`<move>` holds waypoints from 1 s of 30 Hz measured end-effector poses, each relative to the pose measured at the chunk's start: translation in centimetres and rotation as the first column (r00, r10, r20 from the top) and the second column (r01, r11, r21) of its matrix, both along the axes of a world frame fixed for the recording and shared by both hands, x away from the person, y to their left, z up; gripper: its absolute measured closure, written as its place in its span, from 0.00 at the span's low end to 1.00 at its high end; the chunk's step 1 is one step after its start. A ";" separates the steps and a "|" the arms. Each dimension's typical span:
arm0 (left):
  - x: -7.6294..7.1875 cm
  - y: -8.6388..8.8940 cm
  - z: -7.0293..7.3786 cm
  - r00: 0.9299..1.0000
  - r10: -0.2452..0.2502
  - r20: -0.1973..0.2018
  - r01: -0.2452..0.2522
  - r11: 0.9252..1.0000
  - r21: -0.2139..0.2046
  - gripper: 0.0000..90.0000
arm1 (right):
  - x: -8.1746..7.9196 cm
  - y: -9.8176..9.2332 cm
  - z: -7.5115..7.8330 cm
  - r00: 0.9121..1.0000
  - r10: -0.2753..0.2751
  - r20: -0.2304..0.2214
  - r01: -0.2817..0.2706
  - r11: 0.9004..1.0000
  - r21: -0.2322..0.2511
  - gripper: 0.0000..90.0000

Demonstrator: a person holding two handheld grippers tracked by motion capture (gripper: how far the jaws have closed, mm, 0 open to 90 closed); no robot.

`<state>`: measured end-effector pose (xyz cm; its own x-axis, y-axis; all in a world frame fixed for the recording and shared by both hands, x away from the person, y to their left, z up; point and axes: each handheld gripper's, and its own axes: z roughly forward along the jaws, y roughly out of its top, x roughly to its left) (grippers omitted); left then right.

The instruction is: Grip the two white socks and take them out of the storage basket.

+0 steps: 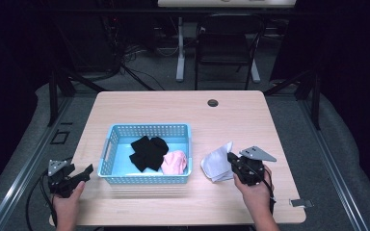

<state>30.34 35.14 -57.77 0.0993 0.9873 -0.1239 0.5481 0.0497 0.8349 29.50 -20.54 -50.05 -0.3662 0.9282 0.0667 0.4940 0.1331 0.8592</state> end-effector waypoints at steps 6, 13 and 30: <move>0.0 0.0 0.0 1.000 -0.002 -0.003 0.002 1.000 -0.003 0.28 | 0.7 -1.6 -1.4 0.997 -0.052 -0.055 0.054 0.998 0.027 0.98; 0.1 0.0 0.0 1.000 -0.008 -0.007 0.008 1.000 -0.002 0.28 | 1.7 -3.1 -2.9 0.986 -0.100 -0.132 0.104 0.994 0.022 0.98; 0.1 0.1 0.0 1.000 -0.010 -0.004 0.009 1.000 -0.010 0.28 | 2.8 -4.5 -5.0 0.964 -0.180 -0.194 0.179 0.984 -0.020 0.85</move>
<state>30.46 35.22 -57.76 0.1082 0.9851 -0.1339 0.5516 0.0526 0.8324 32.31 -25.03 -55.06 -0.1740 0.9777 0.1174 0.6673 0.0294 0.7442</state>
